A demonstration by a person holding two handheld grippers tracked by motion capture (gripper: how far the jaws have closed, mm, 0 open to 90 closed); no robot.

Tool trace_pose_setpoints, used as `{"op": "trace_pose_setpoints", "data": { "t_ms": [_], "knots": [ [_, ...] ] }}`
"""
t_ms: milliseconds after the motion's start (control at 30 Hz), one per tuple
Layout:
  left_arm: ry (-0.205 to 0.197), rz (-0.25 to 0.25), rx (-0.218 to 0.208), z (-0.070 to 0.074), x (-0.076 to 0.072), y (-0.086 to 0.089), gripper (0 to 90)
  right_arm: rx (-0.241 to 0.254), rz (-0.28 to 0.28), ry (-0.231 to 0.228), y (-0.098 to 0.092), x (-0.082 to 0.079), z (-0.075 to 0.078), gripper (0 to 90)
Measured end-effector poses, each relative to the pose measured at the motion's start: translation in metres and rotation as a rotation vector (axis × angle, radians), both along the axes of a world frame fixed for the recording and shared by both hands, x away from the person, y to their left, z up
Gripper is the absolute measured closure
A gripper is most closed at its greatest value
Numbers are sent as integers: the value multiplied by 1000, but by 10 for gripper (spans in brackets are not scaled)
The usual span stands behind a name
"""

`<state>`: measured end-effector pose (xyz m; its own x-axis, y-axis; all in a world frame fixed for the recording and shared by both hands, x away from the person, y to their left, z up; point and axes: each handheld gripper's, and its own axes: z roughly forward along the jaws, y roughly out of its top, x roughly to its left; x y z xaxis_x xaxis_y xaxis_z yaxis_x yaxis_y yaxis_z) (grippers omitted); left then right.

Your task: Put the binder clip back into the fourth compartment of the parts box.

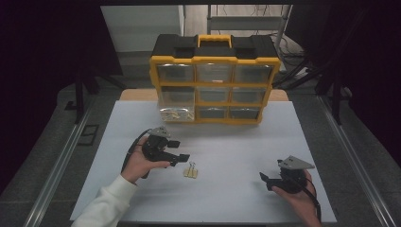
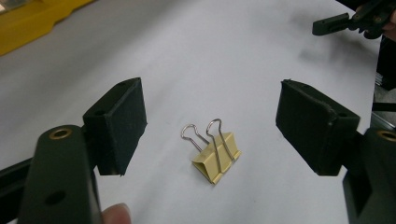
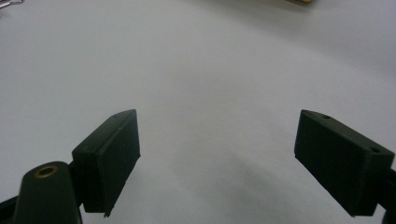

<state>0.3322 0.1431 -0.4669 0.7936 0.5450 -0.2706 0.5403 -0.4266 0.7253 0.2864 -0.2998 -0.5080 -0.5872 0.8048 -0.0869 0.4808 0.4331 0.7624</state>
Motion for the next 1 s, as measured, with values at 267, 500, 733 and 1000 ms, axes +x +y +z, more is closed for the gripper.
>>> {"op": "trace_pose_setpoints", "data": {
  "t_ms": [267,500,733,1000],
  "knots": [
    [28,-11,20,-10,2,-5,247,-2,1,1,0,0,0,148],
    [52,-25,38,-18,3,-10,246,-3,1,3,0,0,-1,148],
    [75,-41,61,-28,5,-17,246,-5,2,4,1,1,-1,148],
    [97,-56,74,-34,7,-21,248,-5,0,4,0,1,-1,148]
  ]
}}
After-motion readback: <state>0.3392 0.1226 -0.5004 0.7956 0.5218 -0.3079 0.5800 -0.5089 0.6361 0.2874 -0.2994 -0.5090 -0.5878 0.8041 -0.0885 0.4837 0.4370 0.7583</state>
